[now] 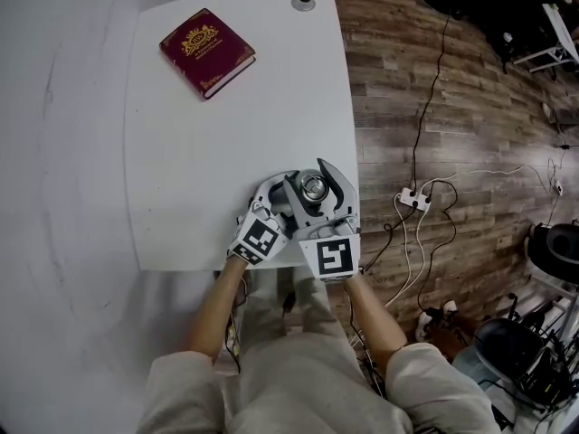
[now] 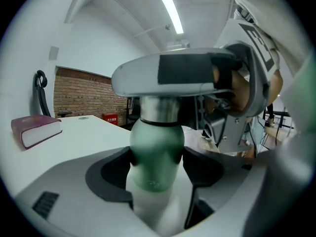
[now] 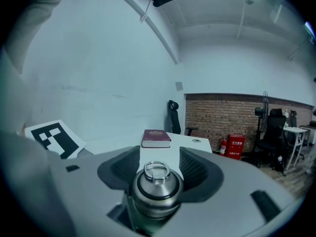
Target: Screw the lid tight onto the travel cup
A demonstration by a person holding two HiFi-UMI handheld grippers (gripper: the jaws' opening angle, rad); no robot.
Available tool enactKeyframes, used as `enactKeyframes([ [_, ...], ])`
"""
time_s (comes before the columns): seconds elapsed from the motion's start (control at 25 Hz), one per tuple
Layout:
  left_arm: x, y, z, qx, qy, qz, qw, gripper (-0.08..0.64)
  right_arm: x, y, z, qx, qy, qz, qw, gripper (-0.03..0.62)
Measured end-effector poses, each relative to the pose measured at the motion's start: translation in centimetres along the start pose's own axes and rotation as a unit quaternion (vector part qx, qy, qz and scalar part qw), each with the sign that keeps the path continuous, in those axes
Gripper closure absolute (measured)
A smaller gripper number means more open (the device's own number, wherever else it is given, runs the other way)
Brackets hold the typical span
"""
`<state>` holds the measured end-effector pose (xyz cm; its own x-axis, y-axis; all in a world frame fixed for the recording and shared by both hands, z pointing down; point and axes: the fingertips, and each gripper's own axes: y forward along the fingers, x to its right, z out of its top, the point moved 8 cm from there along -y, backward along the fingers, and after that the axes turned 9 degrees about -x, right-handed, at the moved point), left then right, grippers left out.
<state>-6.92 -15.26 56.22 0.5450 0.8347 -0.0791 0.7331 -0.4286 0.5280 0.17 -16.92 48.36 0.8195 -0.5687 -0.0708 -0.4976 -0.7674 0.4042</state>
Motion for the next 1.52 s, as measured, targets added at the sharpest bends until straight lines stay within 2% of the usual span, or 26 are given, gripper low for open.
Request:
enactKeyframes([
  [0.12, 0.0, 0.0, 0.0, 0.000, 0.000, -0.001, 1.0000, 0.241, 0.0, 0.0, 0.0, 0.008, 0.010, 0.000, 1.000, 0.344],
  [0.2, 0.0, 0.0, 0.0, 0.001, -0.001, -0.001, 1.0000, 0.241, 0.0, 0.0, -0.1, 0.012, 0.014, 0.019, 1.000, 0.342],
  [0.28, 0.1, -0.1, 0.0, 0.001, -0.002, -0.001, 1.0000, 0.241, 0.0, -0.1, 0.0, 0.015, 0.015, 0.054, 0.998, 0.329],
  [0.36, 0.0, -0.1, 0.0, 0.002, -0.002, -0.002, 1.0000, 0.241, 0.1, -0.2, 0.2, 0.020, 0.005, 0.090, 0.996, 0.262],
  [0.44, 0.0, -0.1, 0.0, 0.002, -0.002, -0.002, 1.0000, 0.241, 0.3, -0.3, 0.3, 0.022, -0.016, 0.128, 0.991, 0.262],
  [0.72, 0.0, -0.1, 0.0, 0.002, -0.002, -0.002, 1.0000, 0.241, 1.5, -0.2, 0.3, -0.002, -0.120, 0.247, 0.962, 0.285],
  [0.96, 0.0, -0.1, -0.1, 0.002, -0.002, -0.003, 1.0000, 0.241, 2.0, 0.1, 0.0, -0.037, -0.145, 0.308, 0.940, 0.296],
  [1.08, 0.0, -0.1, -0.1, 0.002, -0.001, -0.002, 1.0000, 0.241, 1.8, 0.2, 0.0, -0.043, -0.153, 0.320, 0.934, 0.331],
  [1.28, 0.0, 0.0, 0.0, 0.001, 0.000, -0.001, 1.0000, 0.241, 1.9, 0.2, -0.1, -0.036, -0.148, 0.316, 0.936, 0.334],
  [1.4, 0.0, -0.1, -0.1, 0.001, 0.000, 0.000, 1.0000, 0.241, 1.7, 0.0, -0.2, -0.033, -0.142, 0.298, 0.943, 0.336],
  [1.52, 0.0, -0.1, 0.0, 0.000, 0.000, 0.000, 1.0000, 0.241, 1.6, -0.1, -0.2, -0.030, -0.124, 0.263, 0.956, 0.337],
])
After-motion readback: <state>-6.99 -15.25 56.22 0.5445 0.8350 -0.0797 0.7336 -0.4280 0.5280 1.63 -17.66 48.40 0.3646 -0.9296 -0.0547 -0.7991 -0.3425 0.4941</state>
